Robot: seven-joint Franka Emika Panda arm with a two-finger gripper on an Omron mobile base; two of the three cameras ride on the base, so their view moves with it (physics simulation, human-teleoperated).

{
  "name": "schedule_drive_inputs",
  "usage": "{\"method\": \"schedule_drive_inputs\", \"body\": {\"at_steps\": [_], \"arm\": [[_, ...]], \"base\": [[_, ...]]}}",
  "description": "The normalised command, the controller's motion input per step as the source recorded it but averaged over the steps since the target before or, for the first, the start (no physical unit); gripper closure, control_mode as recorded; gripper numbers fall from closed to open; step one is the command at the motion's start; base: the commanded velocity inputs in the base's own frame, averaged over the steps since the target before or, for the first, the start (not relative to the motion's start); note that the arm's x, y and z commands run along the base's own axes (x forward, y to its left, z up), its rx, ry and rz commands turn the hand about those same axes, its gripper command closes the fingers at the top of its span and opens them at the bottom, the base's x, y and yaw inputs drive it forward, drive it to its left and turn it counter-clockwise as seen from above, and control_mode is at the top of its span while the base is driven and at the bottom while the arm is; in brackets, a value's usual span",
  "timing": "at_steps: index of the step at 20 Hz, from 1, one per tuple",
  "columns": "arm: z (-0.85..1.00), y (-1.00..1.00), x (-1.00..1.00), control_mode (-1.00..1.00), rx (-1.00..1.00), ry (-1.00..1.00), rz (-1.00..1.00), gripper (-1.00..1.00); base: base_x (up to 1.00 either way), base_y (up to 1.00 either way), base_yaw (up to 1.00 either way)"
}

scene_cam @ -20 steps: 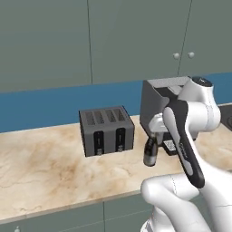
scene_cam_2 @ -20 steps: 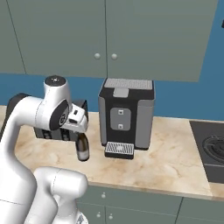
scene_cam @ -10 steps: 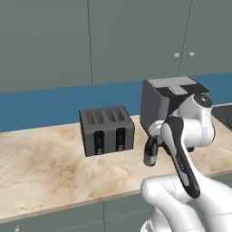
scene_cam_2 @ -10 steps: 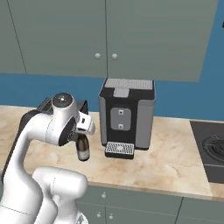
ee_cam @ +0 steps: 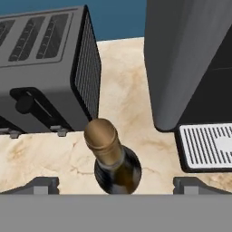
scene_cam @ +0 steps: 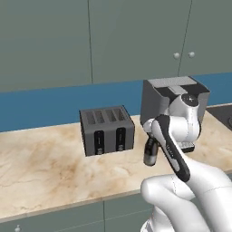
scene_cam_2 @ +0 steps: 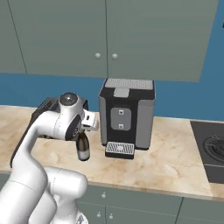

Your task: Place the drinks on the dining counter in a tight cluster.

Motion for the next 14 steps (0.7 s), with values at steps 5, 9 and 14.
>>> {"method": "schedule_drive_inputs", "body": {"at_steps": [5,9,14], "arm": [[0.0,0.0,0.0,-1.0,-0.08,0.2,0.0,-1.0],[-0.03,0.0,-0.01,-1.0,0.0,0.01,0.0,-1.0],[-0.35,0.01,0.0,-1.0,0.0,-0.02,0.0,-1.0]], "base": [[0.0,0.0,0.0],[0.0,0.0,0.0],[0.0,0.0,0.0]]}}
